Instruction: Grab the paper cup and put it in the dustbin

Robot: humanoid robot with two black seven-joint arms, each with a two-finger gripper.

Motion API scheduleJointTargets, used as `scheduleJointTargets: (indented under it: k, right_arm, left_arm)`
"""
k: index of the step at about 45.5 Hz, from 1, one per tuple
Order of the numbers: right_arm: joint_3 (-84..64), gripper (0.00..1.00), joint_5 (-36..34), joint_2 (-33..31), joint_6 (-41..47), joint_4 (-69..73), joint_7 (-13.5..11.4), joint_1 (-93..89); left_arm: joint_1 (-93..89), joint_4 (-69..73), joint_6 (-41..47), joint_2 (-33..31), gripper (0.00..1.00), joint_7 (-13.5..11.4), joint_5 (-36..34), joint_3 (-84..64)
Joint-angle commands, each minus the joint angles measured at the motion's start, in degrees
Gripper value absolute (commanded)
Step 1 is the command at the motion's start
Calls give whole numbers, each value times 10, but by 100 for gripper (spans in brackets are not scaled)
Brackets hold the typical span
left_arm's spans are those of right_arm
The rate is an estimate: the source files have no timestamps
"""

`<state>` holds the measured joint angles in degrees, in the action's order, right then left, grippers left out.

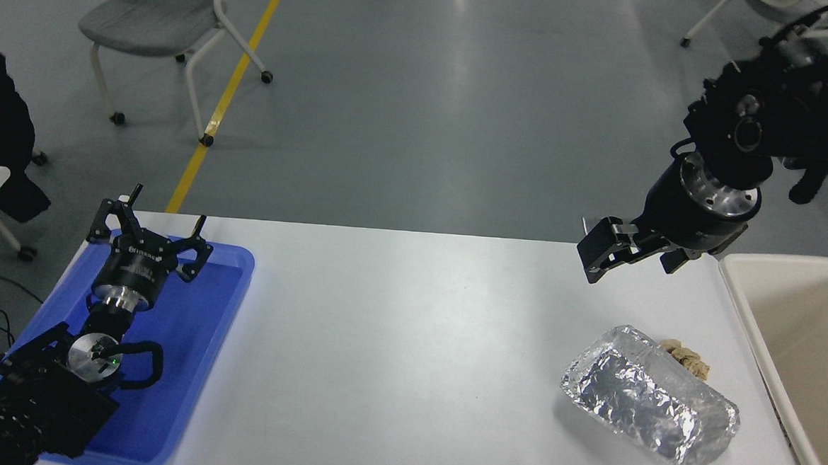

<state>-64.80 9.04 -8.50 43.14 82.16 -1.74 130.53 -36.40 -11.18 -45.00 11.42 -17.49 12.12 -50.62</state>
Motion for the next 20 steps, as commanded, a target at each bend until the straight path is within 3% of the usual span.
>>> scheduleJointTargets:
  k: [1, 20]
  right_arm:
    - [-14, 100, -76, 63, 19, 6, -2, 31]
    - [-33, 100, -94, 38, 19, 9, -1, 51]
  left_arm:
    - [0, 0, 0, 0, 100, 0, 0, 0]
    - [0, 0, 0, 0, 100, 0, 0, 0]
